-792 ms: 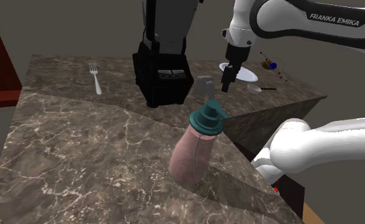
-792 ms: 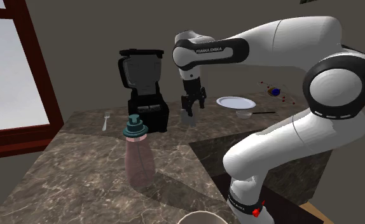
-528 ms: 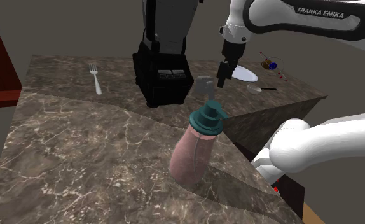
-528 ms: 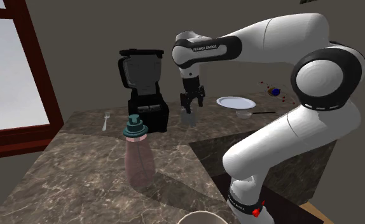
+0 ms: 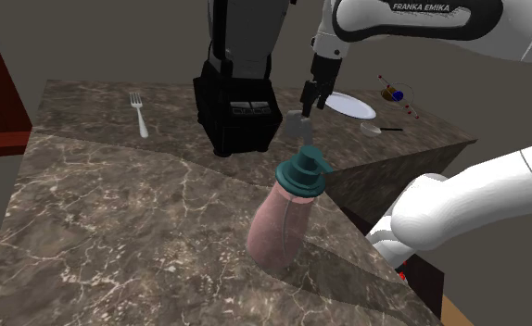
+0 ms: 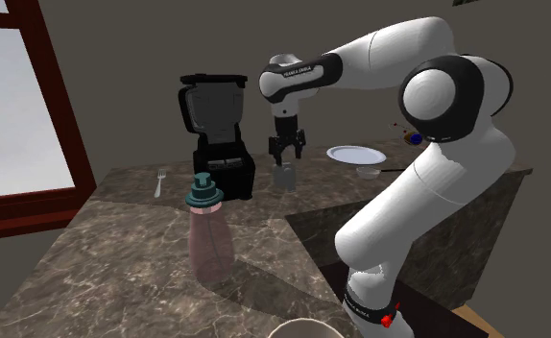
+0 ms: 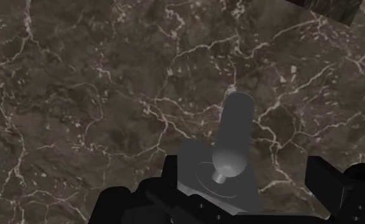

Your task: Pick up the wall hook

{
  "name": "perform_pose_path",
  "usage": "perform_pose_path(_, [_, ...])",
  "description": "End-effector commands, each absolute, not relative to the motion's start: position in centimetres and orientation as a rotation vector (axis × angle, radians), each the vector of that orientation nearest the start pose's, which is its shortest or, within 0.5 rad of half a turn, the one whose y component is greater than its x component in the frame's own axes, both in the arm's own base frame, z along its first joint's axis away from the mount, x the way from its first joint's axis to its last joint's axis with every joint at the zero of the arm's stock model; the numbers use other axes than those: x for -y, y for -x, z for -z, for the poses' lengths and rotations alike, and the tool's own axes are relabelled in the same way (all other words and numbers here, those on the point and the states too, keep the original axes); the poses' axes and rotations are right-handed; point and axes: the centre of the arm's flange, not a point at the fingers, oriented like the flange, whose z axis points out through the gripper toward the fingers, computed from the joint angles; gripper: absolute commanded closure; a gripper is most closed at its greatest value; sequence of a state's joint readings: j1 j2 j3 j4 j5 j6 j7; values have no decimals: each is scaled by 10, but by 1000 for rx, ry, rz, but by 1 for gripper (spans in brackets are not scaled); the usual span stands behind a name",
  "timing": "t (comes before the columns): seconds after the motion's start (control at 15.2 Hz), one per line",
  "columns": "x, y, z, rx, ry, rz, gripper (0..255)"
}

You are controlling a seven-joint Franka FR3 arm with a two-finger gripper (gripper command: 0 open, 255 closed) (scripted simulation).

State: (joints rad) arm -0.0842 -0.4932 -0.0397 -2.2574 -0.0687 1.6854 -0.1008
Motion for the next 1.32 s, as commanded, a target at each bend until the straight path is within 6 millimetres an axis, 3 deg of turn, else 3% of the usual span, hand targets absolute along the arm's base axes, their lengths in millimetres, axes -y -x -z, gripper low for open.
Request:
perform_pose_path(0.0, [59, -393, -533, -15, 3178, -131, 0])
perform_pose_path(0.33, [59, -393, -515, -15, 3178, -131, 0])
perform_pose_path(0.4, [58, -393, -514, -15, 3178, -132, 255])
perform_pose_path(0.99, [59, -393, -515, -15, 3178, -131, 255])
perform_pose_path(1.25, [59, -393, -536, -15, 3178, -131, 255])
